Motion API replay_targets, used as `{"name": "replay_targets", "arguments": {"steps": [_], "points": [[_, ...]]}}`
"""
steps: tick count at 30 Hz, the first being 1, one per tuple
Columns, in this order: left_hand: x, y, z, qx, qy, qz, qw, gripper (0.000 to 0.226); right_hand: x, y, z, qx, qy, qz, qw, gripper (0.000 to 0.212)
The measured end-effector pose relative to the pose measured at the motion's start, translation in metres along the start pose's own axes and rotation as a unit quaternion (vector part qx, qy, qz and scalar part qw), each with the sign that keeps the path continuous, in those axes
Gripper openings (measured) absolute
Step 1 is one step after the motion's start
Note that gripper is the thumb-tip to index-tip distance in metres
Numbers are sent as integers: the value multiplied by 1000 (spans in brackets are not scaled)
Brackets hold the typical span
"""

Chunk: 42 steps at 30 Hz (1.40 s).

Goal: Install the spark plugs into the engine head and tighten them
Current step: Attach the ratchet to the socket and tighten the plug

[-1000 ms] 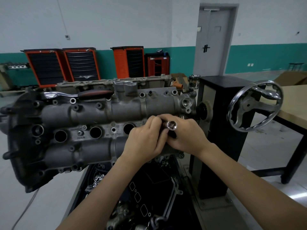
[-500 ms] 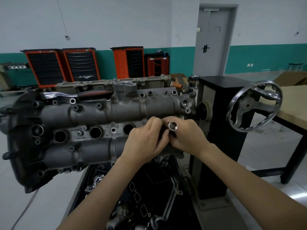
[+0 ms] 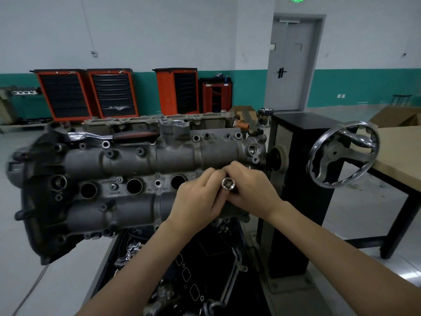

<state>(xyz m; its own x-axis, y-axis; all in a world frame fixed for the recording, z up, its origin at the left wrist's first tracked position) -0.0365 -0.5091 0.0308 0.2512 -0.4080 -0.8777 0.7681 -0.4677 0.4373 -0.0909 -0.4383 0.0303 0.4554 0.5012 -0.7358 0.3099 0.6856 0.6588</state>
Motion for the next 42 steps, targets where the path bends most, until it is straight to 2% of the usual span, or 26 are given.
{"name": "replay_targets", "arguments": {"steps": [3,8,13,16,19,20,21,22,23,24,26,27,29,31,34,38,40,42], "points": [[-4,14,-6,24,13,-27,999,8,1,-2,5,9,4,22,1000,24],[1,28,-14,102,66,-33,992,11,6,0,11,12,-23,14,1000,28],[-6,56,-14,148,104,-145,973,8,2,0,21,-59,-45,65,995,27],[2,70,3,212,208,-202,933,10,-3,3,28,-84,-73,71,991,18],[22,73,32,268,373,-249,852,21,-9,10,35,-54,-69,57,995,17],[30,72,44,272,437,-219,829,28,-11,12,37,-29,-62,54,996,18],[36,70,54,263,488,-155,818,36,-13,13,38,0,-57,56,997,19],[39,70,60,237,514,-64,822,44,-15,14,37,30,-51,62,996,21],[38,73,62,188,502,29,844,50,-16,14,37,57,-44,69,995,22],[31,80,61,117,451,86,880,51,-17,13,36,82,-37,77,993,24],[2,93,48,-10,285,105,953,39,-19,12,37,126,-21,92,988,26],[-8,89,40,-55,210,140,966,30,-19,11,39,140,-14,96,985,26],[-11,63,35,-121,124,276,945,25,-21,9,45,151,-2,105,983,26],[0,38,43,-125,103,385,909,27,-25,10,51,163,11,108,981,26],[-6,31,45,-133,50,390,910,18,-34,12,54,182,24,132,974,25],[-16,38,40,-198,-93,375,901,30,-39,10,60,125,31,213,969,17],[-15,40,40,-191,-111,393,892,32,-41,10,62,106,33,230,967,18],[-17,45,39,-164,-115,383,902,34,-43,10,63,85,22,234,968,19]]}}
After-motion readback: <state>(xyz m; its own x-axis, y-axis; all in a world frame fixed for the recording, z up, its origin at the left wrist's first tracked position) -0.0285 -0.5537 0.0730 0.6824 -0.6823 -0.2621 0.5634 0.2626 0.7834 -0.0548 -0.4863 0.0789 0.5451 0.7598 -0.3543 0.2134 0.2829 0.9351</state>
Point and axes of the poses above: each hand's wrist, its own x-axis away from the middle knuckle, its own y-axis out of the back of the hand, z = x × y, the point moved 8 cm from there along -x, towards the middle knuckle, and after that the axes turned 11 degrees about -y, right-handed, at the moved point
